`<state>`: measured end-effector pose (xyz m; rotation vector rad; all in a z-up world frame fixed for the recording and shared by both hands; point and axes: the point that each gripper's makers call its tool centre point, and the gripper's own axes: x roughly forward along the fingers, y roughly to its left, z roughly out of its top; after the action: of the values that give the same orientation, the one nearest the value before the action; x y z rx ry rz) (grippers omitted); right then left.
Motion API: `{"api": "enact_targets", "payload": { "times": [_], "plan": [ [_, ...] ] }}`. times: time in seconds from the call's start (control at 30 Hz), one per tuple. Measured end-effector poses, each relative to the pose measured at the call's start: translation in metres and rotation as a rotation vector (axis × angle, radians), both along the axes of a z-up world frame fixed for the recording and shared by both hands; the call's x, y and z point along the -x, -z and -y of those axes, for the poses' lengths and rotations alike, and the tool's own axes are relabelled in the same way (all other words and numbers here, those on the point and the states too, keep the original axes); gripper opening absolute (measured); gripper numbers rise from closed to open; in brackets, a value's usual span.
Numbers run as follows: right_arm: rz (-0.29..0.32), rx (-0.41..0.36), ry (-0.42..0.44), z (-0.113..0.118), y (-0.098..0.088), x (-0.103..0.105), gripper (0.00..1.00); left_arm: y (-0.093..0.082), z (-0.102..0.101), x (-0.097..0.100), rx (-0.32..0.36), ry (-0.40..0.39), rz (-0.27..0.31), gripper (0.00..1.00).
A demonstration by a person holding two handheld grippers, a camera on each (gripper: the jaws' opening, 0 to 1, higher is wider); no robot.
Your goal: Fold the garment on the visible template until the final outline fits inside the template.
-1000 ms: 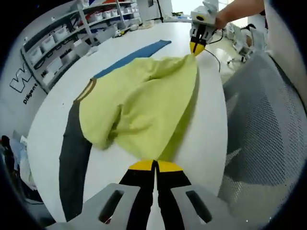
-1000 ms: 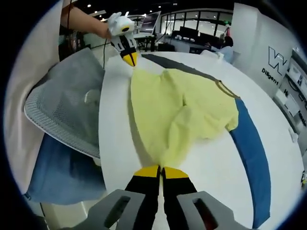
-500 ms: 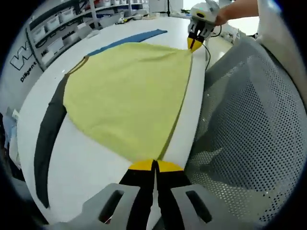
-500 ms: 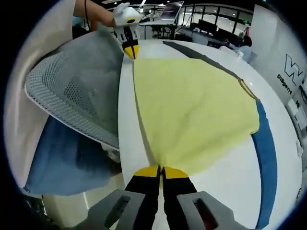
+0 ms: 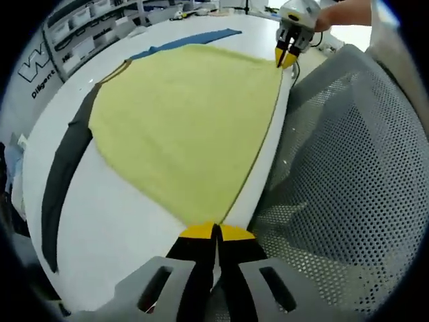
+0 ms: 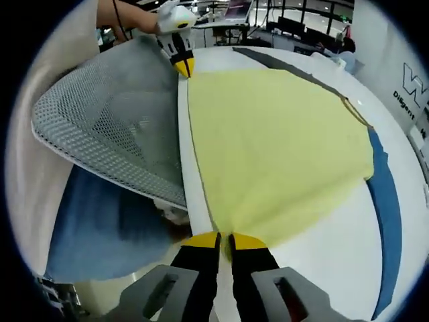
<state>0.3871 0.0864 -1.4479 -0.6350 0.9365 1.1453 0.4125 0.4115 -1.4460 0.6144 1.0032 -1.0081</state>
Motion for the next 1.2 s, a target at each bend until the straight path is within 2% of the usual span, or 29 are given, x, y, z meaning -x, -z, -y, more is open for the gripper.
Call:
{"api": "enact_targets", "payload": {
  "times": [0.07,0.13,0.27,0.33,0.57,0.6,0.67,0.87,1.1,1.2],
  "plan": [
    [-0.014,-0.002,0.019,0.007,-0.003,0.0,0.0,0.0,0.0,0.0,0.002,-0.006,-0.007,0.0],
    [-0.041,-0.049,0.087,0.012,-0.009,-0.004,0.02,0.0,-0.001,0.001,0.002,-0.007,-0.015,0.0],
    [0.005,-0.061,0.188,0.036,-0.019,-0.024,0.03,-0.004,-0.006,0.003,0.024,-0.026,-0.023,0.02],
    [0.024,-0.063,0.253,0.053,-0.021,-0.037,0.04,-0.012,-0.007,-0.002,0.073,-0.087,-0.018,0.05],
    [0.127,-0.07,0.477,0.107,-0.03,-0.088,0.08,-0.027,-0.022,-0.036,0.111,-0.196,0.047,0.11],
    [0.125,-0.074,0.509,0.113,-0.03,-0.093,0.09,-0.03,-0.02,-0.044,0.13,-0.215,0.058,0.12],
    [0.159,-0.066,0.567,0.13,-0.031,-0.107,0.1,-0.034,-0.014,-0.054,0.166,-0.234,0.073,0.15],
    [0.222,-0.095,0.822,0.183,-0.037,-0.149,0.14,-0.036,0.005,-0.073,0.193,-0.234,0.095,0.2],
    [0.279,-0.11,1.102,0.246,-0.041,-0.178,0.21,-0.04,0.031,-0.094,0.241,-0.236,0.126,0.31],
    [0.273,-0.113,1.205,0.267,-0.038,-0.185,0.22,-0.04,0.039,-0.101,0.254,-0.239,0.138,0.33]
  ]
}}
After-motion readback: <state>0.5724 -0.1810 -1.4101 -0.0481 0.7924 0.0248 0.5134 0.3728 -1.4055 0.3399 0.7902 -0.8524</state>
